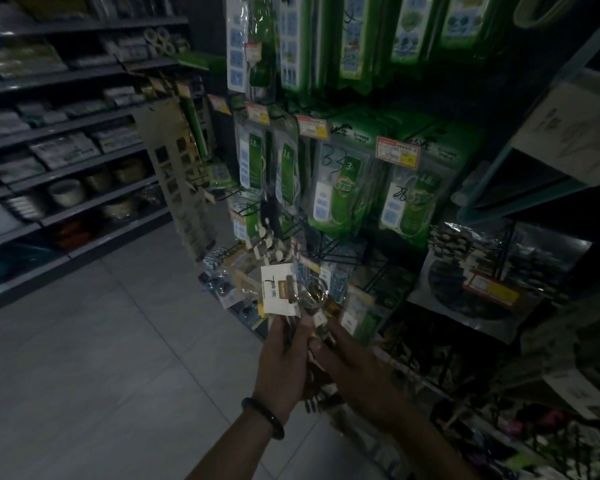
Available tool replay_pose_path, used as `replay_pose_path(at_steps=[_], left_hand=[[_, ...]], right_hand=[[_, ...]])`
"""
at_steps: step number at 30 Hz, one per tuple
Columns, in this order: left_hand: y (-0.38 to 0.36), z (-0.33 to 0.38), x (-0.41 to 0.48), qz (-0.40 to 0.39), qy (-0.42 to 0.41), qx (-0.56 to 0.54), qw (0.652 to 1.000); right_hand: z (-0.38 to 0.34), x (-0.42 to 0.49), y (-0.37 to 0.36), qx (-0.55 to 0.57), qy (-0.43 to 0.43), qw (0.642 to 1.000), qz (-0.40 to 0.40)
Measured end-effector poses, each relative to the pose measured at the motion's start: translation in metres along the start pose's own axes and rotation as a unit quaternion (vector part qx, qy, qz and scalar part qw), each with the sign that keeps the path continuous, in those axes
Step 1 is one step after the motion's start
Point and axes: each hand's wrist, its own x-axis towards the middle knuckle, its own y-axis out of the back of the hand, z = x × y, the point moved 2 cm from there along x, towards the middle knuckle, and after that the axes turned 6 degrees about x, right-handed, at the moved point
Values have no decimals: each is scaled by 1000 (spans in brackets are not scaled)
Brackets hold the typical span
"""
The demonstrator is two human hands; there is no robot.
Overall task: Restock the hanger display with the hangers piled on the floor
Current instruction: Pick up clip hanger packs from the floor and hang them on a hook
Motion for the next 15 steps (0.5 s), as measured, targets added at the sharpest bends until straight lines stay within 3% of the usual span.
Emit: replay_pose_path(at_steps=[6,8,10,12,15], left_hand=[[28,16,6,30,-129,158,978],[32,22,5,32,-147,167,974],[30,32,-1,26,-124,117,985],[21,39,-9,4,-50,14,999],[4,48,-25,-88,30,-127,988]], right_hand=[[4,-3,16,-4,40,998,50],[9,-5,17,44,13,998,48],[6,-6,14,82,-9,995,62],[2,-6,10,47,23,995,86],[-4,-8,1,52,76,990,104]])
